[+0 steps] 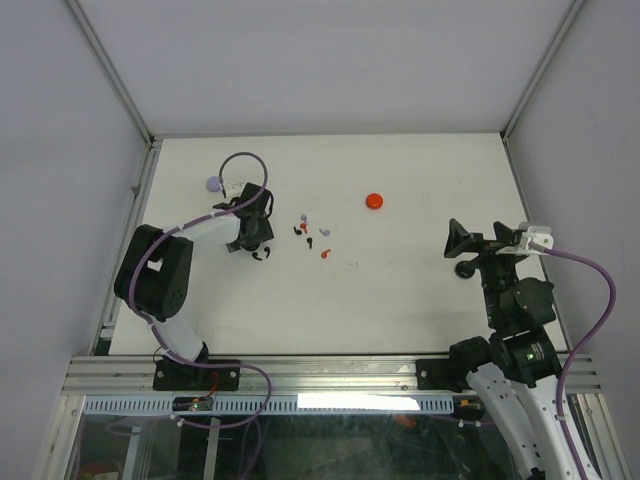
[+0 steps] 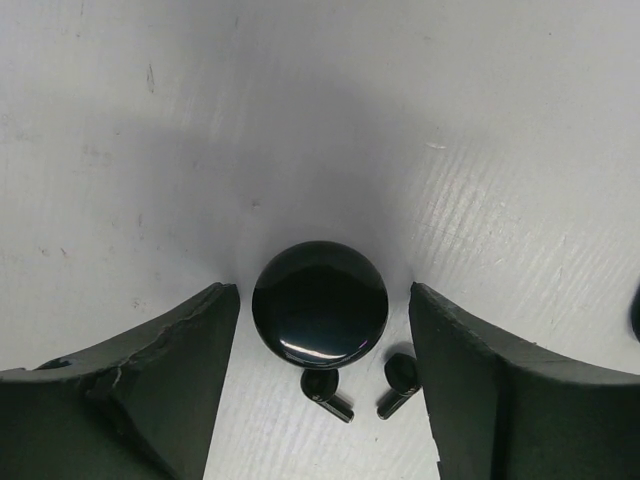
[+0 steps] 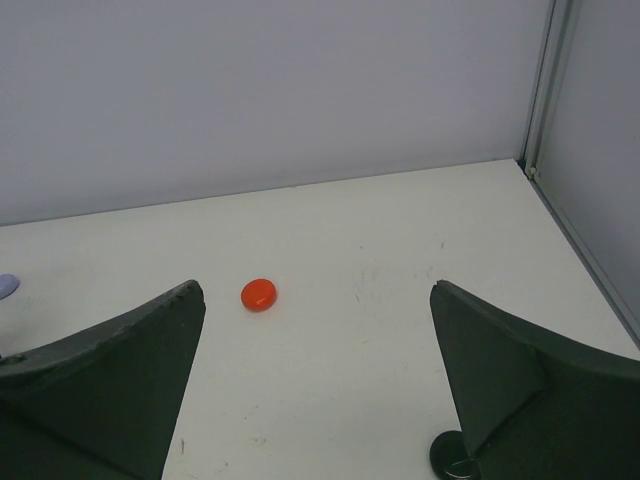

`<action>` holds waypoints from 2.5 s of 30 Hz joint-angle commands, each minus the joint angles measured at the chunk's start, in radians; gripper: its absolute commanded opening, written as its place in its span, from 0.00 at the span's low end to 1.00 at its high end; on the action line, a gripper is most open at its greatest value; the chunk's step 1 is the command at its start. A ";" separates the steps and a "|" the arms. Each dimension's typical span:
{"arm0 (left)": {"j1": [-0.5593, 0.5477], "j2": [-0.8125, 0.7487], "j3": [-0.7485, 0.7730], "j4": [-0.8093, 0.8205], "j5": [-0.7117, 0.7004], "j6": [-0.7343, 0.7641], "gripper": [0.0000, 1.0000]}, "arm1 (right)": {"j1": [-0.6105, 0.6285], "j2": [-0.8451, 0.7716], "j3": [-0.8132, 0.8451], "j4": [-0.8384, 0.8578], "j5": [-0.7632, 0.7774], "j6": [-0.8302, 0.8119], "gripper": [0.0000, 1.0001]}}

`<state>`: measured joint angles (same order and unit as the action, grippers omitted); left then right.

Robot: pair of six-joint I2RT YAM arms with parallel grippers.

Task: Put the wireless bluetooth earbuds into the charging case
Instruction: Pick up the charging case at the center of the board.

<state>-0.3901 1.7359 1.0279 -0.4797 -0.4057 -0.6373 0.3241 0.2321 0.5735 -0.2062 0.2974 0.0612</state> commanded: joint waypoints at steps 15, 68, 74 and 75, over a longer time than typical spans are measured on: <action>-0.012 -0.040 0.009 0.028 -0.038 0.021 0.39 | 0.000 0.000 0.012 0.054 -0.031 0.006 0.99; -0.484 -0.448 0.059 0.500 -0.032 -0.093 0.32 | 0.435 1.152 -0.198 1.848 -0.342 -0.006 0.84; -0.508 -0.447 0.036 0.545 -0.023 -0.105 0.32 | 0.449 1.182 -0.147 1.846 -0.264 -0.009 0.75; -0.511 -0.445 0.037 0.548 -0.021 -0.105 0.32 | 0.449 1.189 -0.141 1.846 -0.257 -0.009 0.74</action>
<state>-0.8837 1.3270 1.0676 -0.0273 -0.4164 -0.7204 0.7692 1.4033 0.3820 1.5146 -0.0429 0.0906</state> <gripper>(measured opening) 0.501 0.763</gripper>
